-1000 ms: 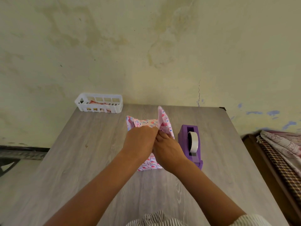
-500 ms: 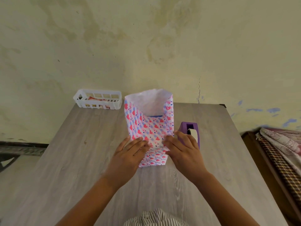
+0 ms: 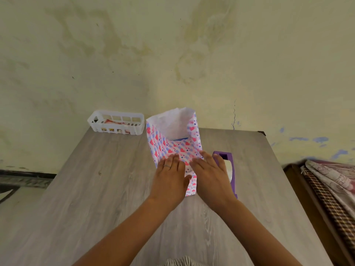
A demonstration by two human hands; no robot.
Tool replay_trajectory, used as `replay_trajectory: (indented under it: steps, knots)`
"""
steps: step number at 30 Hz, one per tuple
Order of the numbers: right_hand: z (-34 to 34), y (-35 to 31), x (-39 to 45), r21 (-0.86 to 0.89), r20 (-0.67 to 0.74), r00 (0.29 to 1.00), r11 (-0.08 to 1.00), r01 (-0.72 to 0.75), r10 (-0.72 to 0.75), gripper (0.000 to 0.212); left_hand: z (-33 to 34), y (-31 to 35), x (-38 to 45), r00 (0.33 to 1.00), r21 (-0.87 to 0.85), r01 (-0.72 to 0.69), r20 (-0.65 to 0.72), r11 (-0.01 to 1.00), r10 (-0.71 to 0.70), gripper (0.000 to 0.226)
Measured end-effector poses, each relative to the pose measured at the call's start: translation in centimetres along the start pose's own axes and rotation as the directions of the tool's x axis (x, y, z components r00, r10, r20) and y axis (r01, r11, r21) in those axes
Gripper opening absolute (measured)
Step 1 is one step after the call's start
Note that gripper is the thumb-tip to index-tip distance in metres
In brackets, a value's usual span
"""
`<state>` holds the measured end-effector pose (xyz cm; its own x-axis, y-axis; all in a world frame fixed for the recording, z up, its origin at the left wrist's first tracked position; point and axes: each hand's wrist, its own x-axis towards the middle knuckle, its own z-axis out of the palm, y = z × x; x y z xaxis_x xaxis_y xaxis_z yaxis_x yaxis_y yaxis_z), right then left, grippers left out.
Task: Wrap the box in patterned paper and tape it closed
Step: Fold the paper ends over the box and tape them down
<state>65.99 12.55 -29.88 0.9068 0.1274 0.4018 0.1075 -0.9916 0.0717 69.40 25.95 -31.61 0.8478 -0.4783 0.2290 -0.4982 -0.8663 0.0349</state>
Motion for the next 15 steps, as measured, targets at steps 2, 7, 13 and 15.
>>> replay_trajectory:
  steps: [2,7,13,15]
  knots:
    - [-1.6,0.3,2.2,0.100,-0.092,0.996,0.995,0.010,0.000,0.053,0.5,0.0,0.0,1.000,-0.043,-0.022,0.001,0.999,0.022,0.058]
    - [-4.2,0.6,10.1,0.040,-0.069,0.997,0.999,-0.011,0.014,0.052,0.9,0.5,-0.7,1.000,-0.078,-0.001,0.011,0.997,0.002,0.063]
    - [-4.5,-0.3,14.8,-0.008,0.080,0.992,0.995,-0.099,0.099,0.019,0.5,1.1,-0.5,0.999,-0.057,0.039,0.020,0.998,-0.038,0.065]
    - [-4.6,-0.4,13.4,-0.039,-0.009,0.998,0.998,-0.056,0.056,0.016,0.4,0.8,-0.4,0.999,-0.045,0.053,-0.007,0.998,-0.054,0.064]
